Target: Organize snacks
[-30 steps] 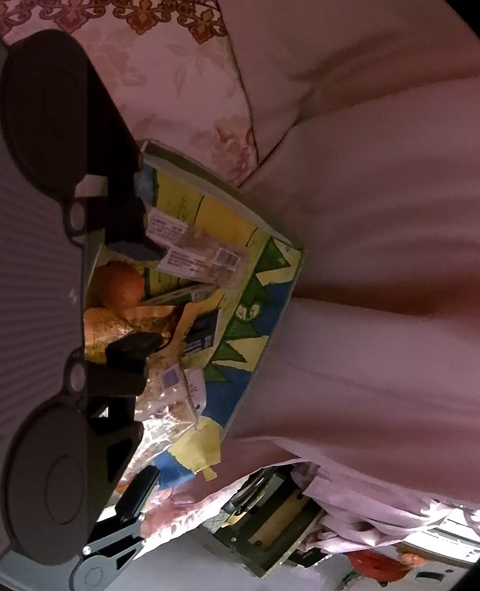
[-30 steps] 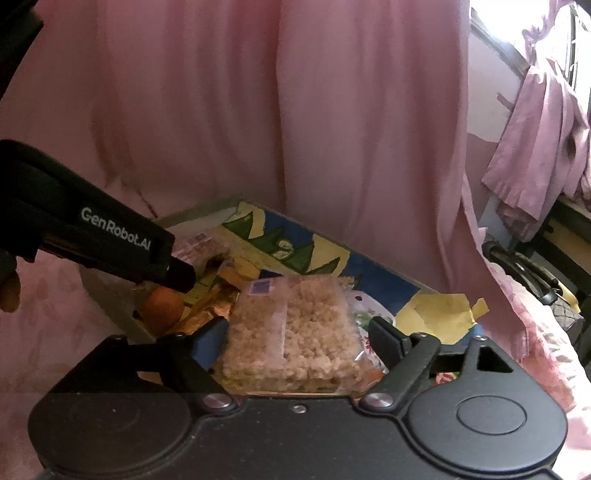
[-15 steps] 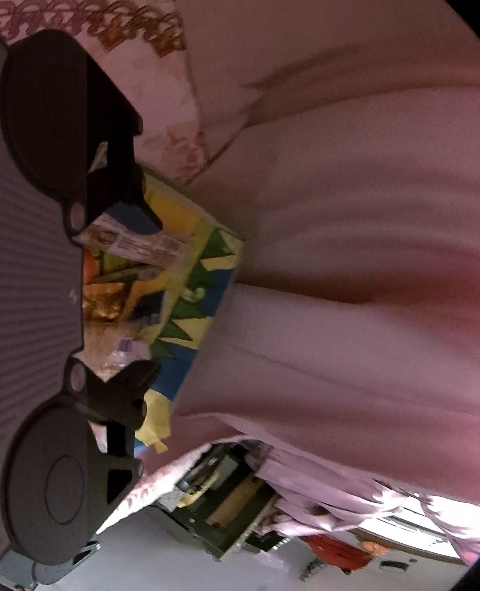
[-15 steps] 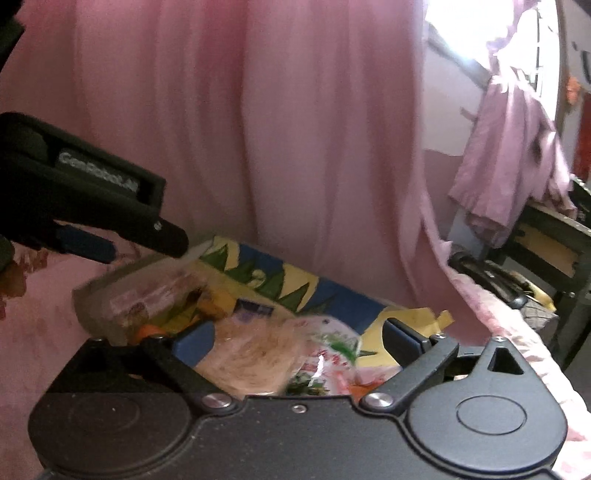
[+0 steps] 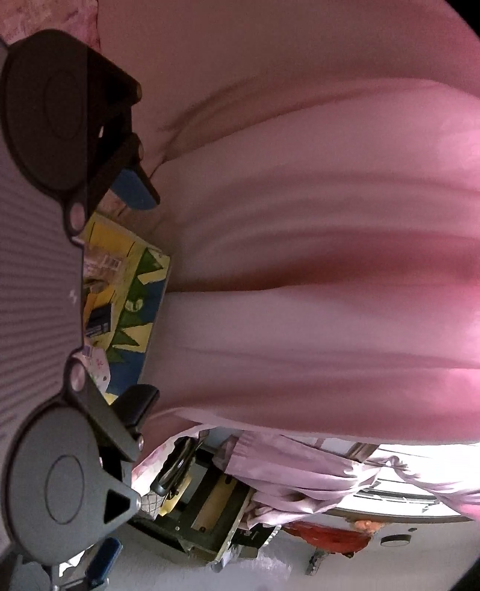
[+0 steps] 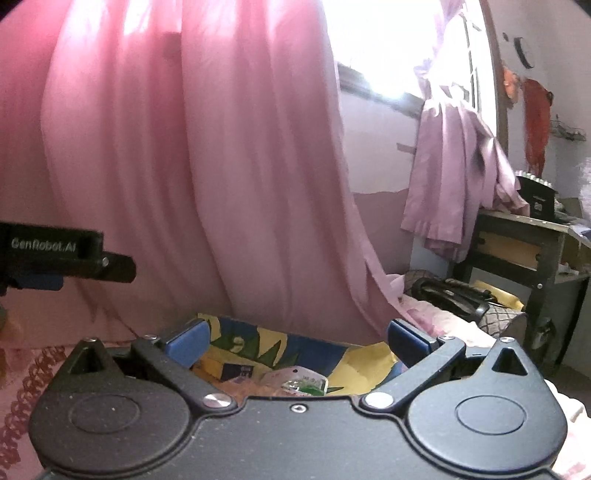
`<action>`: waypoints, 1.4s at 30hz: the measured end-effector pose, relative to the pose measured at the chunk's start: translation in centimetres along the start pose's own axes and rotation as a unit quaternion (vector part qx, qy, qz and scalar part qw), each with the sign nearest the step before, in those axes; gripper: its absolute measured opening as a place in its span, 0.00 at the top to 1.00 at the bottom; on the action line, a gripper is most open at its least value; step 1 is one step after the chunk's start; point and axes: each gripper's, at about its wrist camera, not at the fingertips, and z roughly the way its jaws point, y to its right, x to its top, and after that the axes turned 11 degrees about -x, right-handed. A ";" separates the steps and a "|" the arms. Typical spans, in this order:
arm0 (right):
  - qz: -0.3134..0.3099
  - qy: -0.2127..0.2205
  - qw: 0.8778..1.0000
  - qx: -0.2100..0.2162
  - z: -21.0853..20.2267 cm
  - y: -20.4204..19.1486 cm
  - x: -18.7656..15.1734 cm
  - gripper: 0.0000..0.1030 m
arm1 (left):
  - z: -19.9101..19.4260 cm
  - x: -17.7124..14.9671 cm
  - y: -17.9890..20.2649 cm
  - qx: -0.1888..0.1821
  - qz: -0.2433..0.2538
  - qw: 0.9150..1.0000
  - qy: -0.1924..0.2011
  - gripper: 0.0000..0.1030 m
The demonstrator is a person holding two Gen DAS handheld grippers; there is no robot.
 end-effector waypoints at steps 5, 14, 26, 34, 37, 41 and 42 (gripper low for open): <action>0.015 0.003 1.000 -0.002 -1.3 1.0 0.3 0.01 | -1.7 -0.6 0.5 0.012 0.012 1.000 -0.001 0.00; 0.028 0.004 1.000 -0.003 -4.2 2.4 0.2 0.01 | -4.6 -2.3 0.7 0.039 0.028 0.999 -0.022 0.00; 0.049 -0.002 0.999 -0.005 -7.1 4.2 -0.3 0.01 | -7.4 -3.5 2.3 0.052 0.051 0.997 -0.010 0.00; 0.045 -0.010 0.999 -0.001 -9.1 4.6 -1.1 0.01 | -9.1 -4.5 3.5 0.064 0.059 0.996 0.000 0.00; 0.042 -0.010 0.999 0.000 -10.0 4.8 -1.3 0.01 | -9.9 -4.9 3.9 0.066 0.056 0.996 0.002 0.00; 0.041 -0.017 0.999 0.002 -11.2 5.0 -1.8 0.01 | -10.7 -5.7 4.3 0.071 0.056 0.996 -0.001 0.00; 0.040 -0.019 0.999 0.003 -11.6 5.0 -2.0 0.01 | -10.9 -5.9 4.4 0.072 0.056 0.996 -0.002 0.00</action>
